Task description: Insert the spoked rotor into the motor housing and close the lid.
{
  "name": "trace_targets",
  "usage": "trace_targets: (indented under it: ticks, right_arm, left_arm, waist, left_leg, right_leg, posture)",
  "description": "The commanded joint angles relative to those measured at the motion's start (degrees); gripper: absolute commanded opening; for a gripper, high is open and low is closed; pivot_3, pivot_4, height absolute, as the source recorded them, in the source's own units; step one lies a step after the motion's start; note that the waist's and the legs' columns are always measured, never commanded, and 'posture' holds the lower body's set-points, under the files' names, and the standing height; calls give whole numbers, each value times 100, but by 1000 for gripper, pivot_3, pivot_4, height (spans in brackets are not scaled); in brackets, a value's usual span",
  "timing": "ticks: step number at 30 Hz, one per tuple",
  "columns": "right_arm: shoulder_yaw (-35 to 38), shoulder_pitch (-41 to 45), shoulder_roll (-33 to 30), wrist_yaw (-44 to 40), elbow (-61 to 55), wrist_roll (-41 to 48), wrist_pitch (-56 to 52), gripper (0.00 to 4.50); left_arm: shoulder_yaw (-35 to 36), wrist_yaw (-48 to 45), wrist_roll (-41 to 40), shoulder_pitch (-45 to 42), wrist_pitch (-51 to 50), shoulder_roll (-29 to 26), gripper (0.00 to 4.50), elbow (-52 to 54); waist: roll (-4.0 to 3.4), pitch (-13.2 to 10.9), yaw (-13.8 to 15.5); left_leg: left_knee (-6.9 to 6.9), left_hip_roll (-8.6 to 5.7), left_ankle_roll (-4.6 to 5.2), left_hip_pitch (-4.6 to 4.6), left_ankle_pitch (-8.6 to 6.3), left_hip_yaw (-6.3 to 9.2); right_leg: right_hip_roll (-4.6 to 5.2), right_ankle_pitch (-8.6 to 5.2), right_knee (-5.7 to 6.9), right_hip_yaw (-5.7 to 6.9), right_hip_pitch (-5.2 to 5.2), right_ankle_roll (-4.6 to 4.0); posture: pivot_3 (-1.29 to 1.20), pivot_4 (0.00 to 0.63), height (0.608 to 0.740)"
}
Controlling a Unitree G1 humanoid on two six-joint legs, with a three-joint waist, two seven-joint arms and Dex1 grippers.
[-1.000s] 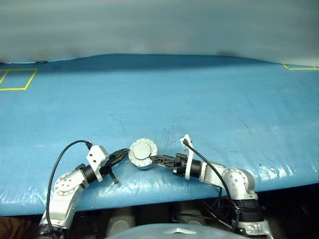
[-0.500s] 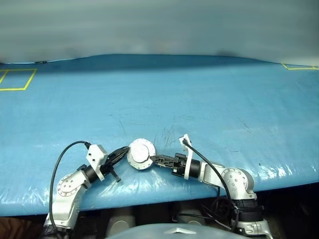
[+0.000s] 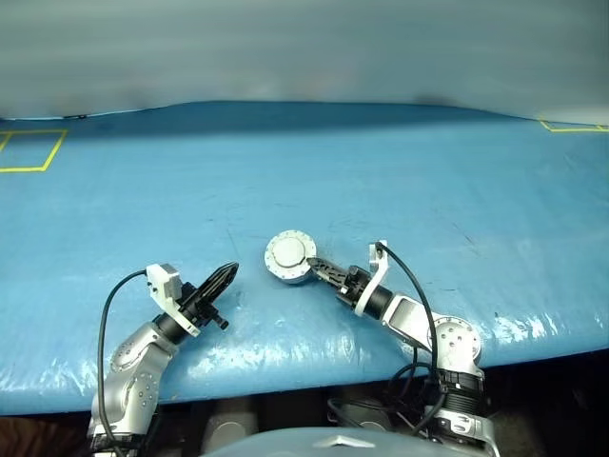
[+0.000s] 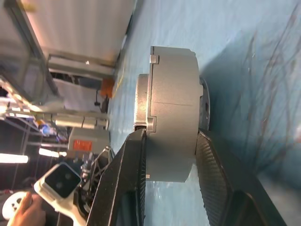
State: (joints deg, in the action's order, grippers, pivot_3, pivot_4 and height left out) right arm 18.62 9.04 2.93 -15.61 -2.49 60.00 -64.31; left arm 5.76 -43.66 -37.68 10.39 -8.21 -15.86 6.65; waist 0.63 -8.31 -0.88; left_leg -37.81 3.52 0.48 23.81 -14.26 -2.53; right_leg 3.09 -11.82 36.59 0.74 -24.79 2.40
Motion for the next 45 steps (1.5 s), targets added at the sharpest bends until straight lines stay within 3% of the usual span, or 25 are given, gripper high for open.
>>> trace_targets:
  ticks: [1,12,13,24,32,35,38,45]
  right_arm:
    - [197,283,206,22,-249,732,110,1199]
    - [-40,336,293,207,-635,1705,5,1199]
    - [-104,309,295,254,-661,1767,-30,1199]
    - [-825,46,53,436,-775,2274,-313,1199]
    - [-1035,13,-137,443,-788,2349,-195,1199]
    - [-1012,7,-133,468,-765,2380,-99,1199]
    - [-981,19,-117,523,-717,2403,28,1199]
    - [-1020,44,-134,520,-707,2124,407,1199]
  left_arm:
    - [43,148,-353,-27,-183,270,584,320]
    - [-37,625,-1724,-84,-1193,1336,4323,723]
    - [-57,638,-1816,-96,-1344,1328,4476,730]
    - [24,942,-2969,-338,-2308,1596,4476,732]
    - [-20,1096,-2848,-496,-2219,1894,4476,671]
    - [142,1206,-2993,-506,-2148,2062,3870,632]
    - [207,1291,-2967,-473,-2065,2133,2905,655]
    - [241,1753,-2942,-492,-2021,2184,2819,552]
  waist:
    - [0,-2,-22]
    - [4,-9,-60]
    - [4,-9,-64]
    - [5,-9,-80]
    - [11,-12,-64]
    - [12,-13,-68]
    - [15,-15,-66]
    - [17,-16,-64]
  left_leg:
    - [1,1,0,0,0,1]
    - [-5,1,1,-1,0,14]
    - [-5,1,1,0,0,15]
    - [-10,-1,1,-1,0,39]
    - [-15,-4,1,0,0,44]
    - [-14,-4,1,1,-1,45]
    - [-14,-2,2,1,-1,53]
    - [-15,-1,2,2,-1,55]
  right_leg:
    - [-3,-1,1,-1,0,0]
    - [-11,-3,3,-3,6,2]
    - [-11,-3,2,-3,6,2]
    - [-19,-5,3,-1,13,-1]
    - [-21,-5,1,-1,18,-1]
    - [-24,-5,0,-3,18,-1]
    - [-30,-6,1,-1,17,-4]
    - [-33,-7,0,-4,18,-4]
  posture:
    - [0,150,740]
    - [0,150,740]
    - [0,150,740]
    - [0,150,740]
    - [0,150,740]
    - [0,150,740]
    - [0,150,740]
    - [0,150,740]
